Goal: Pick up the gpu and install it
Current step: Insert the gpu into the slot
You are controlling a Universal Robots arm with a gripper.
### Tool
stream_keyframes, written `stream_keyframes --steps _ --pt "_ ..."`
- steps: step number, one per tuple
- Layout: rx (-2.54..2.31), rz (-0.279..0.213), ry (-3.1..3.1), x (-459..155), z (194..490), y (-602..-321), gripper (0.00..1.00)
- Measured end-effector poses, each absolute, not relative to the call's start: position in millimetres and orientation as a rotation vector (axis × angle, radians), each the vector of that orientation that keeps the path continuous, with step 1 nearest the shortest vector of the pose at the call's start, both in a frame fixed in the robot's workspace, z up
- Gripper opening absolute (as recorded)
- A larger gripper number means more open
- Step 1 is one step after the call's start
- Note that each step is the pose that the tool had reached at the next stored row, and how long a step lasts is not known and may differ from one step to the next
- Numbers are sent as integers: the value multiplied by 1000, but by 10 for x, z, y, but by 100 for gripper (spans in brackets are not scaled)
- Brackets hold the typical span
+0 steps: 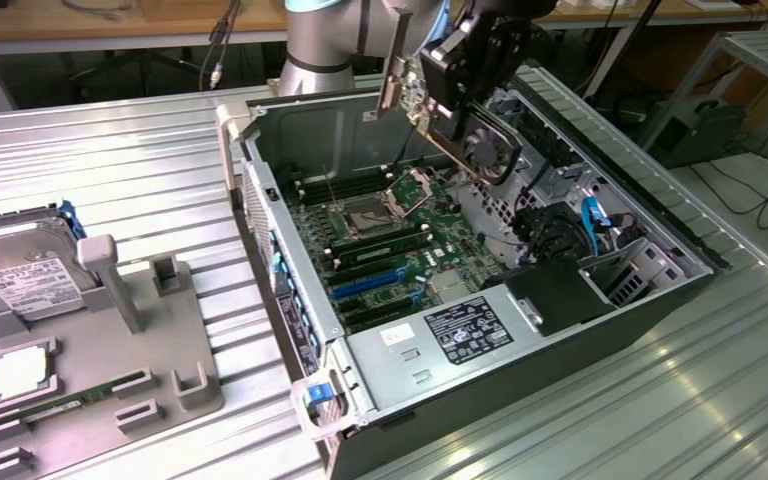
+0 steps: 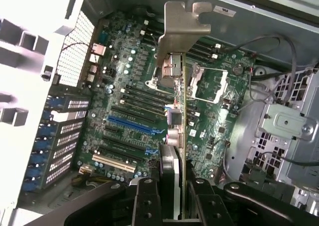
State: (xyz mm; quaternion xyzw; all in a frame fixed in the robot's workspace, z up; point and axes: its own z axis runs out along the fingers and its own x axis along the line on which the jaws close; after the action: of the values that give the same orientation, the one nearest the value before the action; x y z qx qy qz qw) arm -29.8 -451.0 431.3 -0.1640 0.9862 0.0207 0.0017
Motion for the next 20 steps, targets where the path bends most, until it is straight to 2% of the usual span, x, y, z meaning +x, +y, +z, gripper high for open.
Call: stream_keyframes --steps 20 --pt "-975 65 2989 -298 4313 -4510 28"
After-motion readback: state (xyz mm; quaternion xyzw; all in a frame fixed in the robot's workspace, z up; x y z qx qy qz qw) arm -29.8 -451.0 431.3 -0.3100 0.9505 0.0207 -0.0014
